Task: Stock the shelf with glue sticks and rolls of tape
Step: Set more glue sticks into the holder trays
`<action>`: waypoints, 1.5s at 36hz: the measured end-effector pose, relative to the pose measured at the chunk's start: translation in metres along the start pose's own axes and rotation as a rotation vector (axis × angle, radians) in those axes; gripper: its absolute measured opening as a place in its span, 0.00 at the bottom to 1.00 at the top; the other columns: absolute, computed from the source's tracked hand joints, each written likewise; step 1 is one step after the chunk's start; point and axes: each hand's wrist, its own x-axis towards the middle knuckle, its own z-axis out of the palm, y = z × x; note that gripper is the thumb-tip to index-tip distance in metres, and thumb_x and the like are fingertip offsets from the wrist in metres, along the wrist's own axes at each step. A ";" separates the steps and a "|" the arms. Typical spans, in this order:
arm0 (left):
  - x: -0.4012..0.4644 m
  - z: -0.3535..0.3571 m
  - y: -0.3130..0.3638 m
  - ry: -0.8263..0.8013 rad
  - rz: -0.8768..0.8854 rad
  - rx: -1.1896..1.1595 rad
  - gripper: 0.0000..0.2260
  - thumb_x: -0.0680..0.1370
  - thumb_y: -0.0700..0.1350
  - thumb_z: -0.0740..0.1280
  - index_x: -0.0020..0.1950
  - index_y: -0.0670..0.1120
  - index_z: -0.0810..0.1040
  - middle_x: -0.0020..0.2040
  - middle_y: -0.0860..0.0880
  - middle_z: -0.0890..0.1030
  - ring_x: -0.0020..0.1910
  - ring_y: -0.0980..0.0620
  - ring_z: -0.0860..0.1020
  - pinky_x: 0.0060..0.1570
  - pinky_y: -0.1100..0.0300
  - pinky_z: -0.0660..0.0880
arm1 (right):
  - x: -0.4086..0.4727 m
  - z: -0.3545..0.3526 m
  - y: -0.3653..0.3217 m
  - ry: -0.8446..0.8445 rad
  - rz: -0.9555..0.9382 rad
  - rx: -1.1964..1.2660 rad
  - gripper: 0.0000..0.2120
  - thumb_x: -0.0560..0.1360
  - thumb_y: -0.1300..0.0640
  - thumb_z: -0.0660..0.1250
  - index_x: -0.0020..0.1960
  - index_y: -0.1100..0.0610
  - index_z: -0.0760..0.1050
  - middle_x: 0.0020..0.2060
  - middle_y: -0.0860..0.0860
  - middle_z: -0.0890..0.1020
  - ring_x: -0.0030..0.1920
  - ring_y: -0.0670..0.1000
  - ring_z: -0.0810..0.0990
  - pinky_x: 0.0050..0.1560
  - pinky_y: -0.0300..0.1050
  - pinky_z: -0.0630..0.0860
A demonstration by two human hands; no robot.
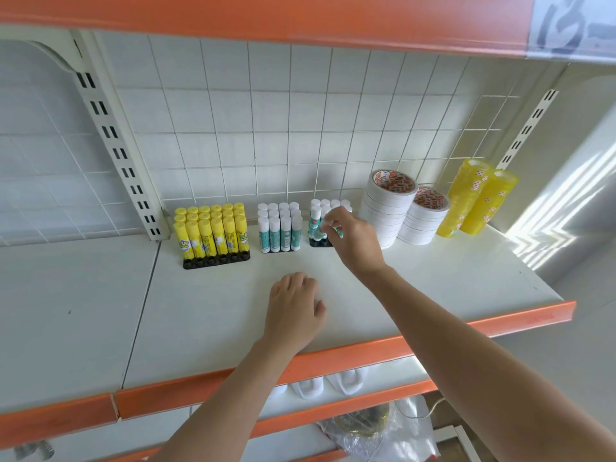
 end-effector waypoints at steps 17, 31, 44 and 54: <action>0.001 0.003 -0.001 0.009 0.004 0.031 0.14 0.70 0.53 0.56 0.44 0.47 0.76 0.44 0.49 0.76 0.44 0.46 0.75 0.45 0.52 0.74 | 0.014 0.015 0.007 -0.079 -0.029 -0.124 0.05 0.78 0.61 0.65 0.47 0.63 0.76 0.40 0.59 0.81 0.40 0.61 0.77 0.36 0.51 0.71; 0.000 0.002 0.000 0.018 -0.008 0.014 0.13 0.69 0.51 0.57 0.44 0.46 0.76 0.42 0.49 0.76 0.43 0.45 0.75 0.43 0.53 0.74 | 0.027 0.028 -0.002 -0.120 -0.046 -0.266 0.08 0.76 0.59 0.66 0.53 0.62 0.74 0.43 0.59 0.79 0.44 0.62 0.76 0.34 0.48 0.70; 0.000 0.000 0.000 0.038 -0.001 0.017 0.12 0.69 0.51 0.57 0.44 0.47 0.76 0.42 0.50 0.76 0.43 0.47 0.75 0.43 0.54 0.74 | 0.034 0.015 0.004 -0.204 -0.009 -0.216 0.05 0.77 0.60 0.65 0.51 0.59 0.75 0.43 0.59 0.80 0.45 0.62 0.75 0.40 0.52 0.75; 0.001 -0.001 0.002 0.022 -0.018 0.008 0.11 0.68 0.50 0.57 0.42 0.47 0.75 0.42 0.50 0.75 0.42 0.47 0.74 0.42 0.53 0.74 | 0.030 0.017 0.001 -0.199 0.024 -0.242 0.06 0.78 0.58 0.64 0.53 0.59 0.76 0.43 0.58 0.81 0.43 0.62 0.78 0.39 0.51 0.75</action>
